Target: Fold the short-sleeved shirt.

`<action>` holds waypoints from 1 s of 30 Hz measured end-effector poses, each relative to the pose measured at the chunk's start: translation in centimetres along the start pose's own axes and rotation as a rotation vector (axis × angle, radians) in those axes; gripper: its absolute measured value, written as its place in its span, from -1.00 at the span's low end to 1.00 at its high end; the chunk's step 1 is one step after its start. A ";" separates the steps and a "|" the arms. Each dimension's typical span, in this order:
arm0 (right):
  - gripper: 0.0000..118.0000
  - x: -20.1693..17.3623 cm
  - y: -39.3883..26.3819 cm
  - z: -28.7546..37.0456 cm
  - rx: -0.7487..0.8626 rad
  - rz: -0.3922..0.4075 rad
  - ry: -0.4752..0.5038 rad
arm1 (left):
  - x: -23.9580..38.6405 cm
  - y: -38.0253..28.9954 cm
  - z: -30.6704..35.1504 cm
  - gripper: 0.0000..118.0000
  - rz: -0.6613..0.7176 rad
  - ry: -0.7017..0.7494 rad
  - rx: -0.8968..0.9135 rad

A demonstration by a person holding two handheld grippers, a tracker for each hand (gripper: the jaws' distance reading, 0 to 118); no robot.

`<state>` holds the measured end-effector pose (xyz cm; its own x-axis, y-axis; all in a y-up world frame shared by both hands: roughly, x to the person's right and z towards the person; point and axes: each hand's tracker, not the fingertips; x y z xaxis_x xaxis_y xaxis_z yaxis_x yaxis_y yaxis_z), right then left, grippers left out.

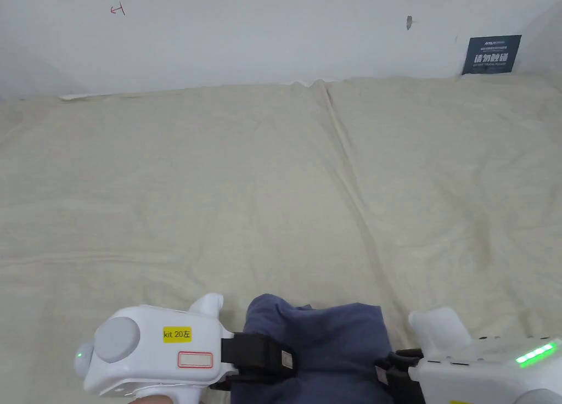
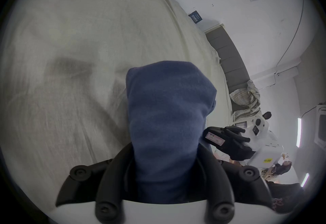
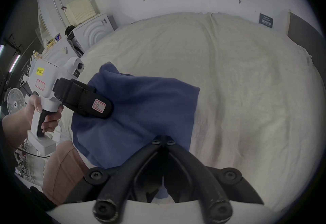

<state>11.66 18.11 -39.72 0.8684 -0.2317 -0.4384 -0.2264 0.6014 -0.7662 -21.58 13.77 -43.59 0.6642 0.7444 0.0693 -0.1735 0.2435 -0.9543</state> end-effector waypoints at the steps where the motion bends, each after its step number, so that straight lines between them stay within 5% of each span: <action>1: -1.00 -0.2 -0.1 0.4 0.026 0.003 -0.021 | 0.5 0.1 0.2 -0.45 -0.036 0.034 0.011; 10: -1.00 -1.9 1.0 3.4 0.099 -0.057 -0.040 | 0.9 0.6 9.0 -0.46 -0.164 0.218 0.021; 16: -1.00 -5.4 1.8 2.9 0.035 -0.093 0.018 | -6.2 2.3 23.8 -0.45 -0.194 0.613 0.075; 21: -1.00 -8.7 2.4 1.7 -0.012 -0.038 0.033 | -12.2 3.8 33.7 -0.45 -0.117 0.969 0.083; 27: -1.00 -11.1 3.3 0.4 -0.045 0.004 0.029 | -20.2 5.4 40.1 -0.45 -0.005 1.188 0.069; 29: -1.00 -11.4 3.5 0.4 -0.046 -0.002 0.044 | -21.1 5.0 41.2 -0.15 0.016 1.211 0.129; 30: -1.00 -11.5 3.5 0.5 -0.045 -0.006 0.049 | -21.8 4.7 41.8 0.44 0.023 1.233 0.161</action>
<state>1.09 23.25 -37.19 0.8475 -0.2729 -0.4553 -0.2418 0.5651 -0.7888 -67.21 24.69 -37.43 0.8842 -0.3100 -0.3495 -0.2233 0.3767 -0.8990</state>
